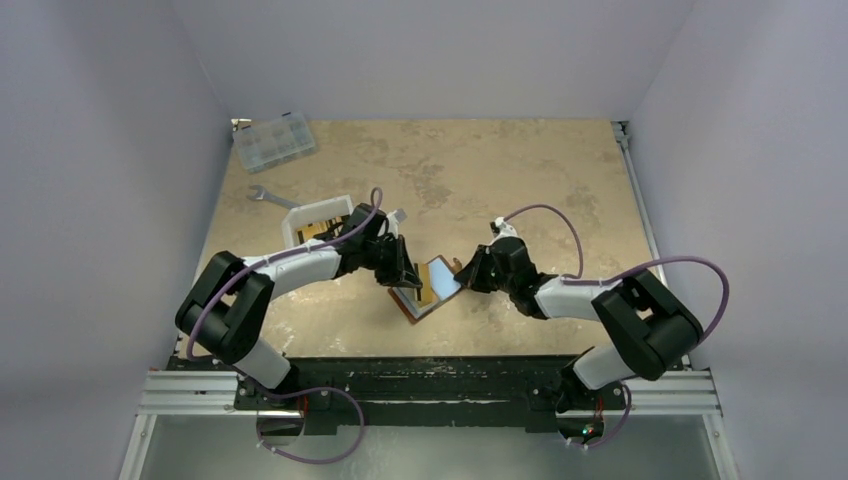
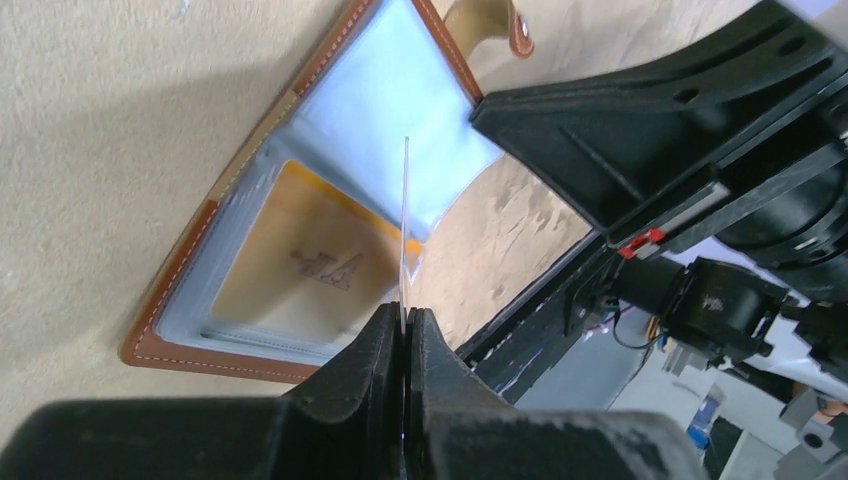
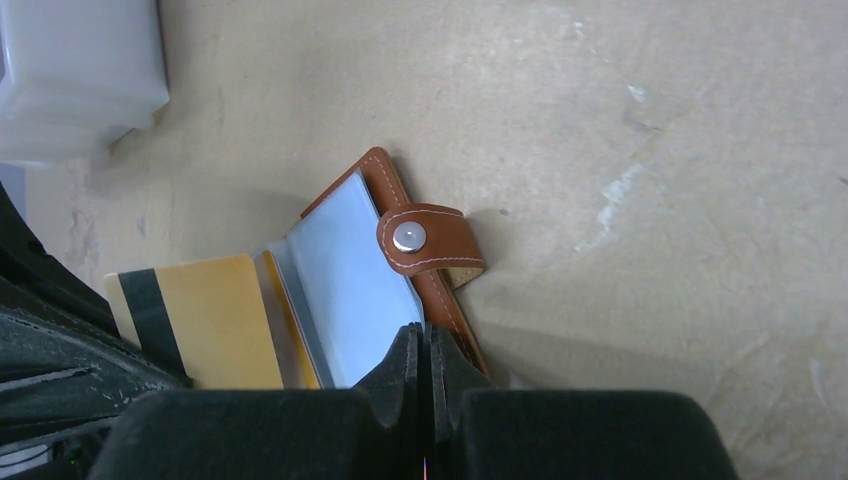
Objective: Put the credit cards into the card holder
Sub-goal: Insert the credit card into the card holder.
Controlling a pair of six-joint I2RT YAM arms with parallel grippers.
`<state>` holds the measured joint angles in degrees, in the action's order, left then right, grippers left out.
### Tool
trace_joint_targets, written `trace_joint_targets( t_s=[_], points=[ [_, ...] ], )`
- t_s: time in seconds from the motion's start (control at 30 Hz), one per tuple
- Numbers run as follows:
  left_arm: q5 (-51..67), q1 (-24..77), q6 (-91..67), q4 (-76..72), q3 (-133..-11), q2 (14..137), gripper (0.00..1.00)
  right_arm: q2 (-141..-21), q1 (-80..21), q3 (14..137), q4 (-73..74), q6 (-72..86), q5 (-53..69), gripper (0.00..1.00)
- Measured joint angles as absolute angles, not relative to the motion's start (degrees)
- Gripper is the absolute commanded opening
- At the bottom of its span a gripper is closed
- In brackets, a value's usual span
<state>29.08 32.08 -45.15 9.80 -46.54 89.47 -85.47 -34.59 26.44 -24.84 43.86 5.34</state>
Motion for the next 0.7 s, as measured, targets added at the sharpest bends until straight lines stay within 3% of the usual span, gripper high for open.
trace_joint_targets(
  t_s=[0.27, 0.4, 0.7],
  points=[
    [28.88, 32.32, -49.23, 7.7, -48.53, 91.22, 0.0, -79.31, -35.75, 22.26, -23.51, 45.87, 2.39, 0.01],
    [30.46, 32.32, -52.56, 8.27, -48.21, 91.22, 0.0, -77.03, -36.01, 22.15, -23.14, 42.46, 4.58, 0.2],
    [32.49, 32.34, -56.18, 11.22, -46.02, 91.18, 0.0, -75.96, -36.16, 22.74, -19.42, 35.2, 9.8, 0.44]
  ],
)
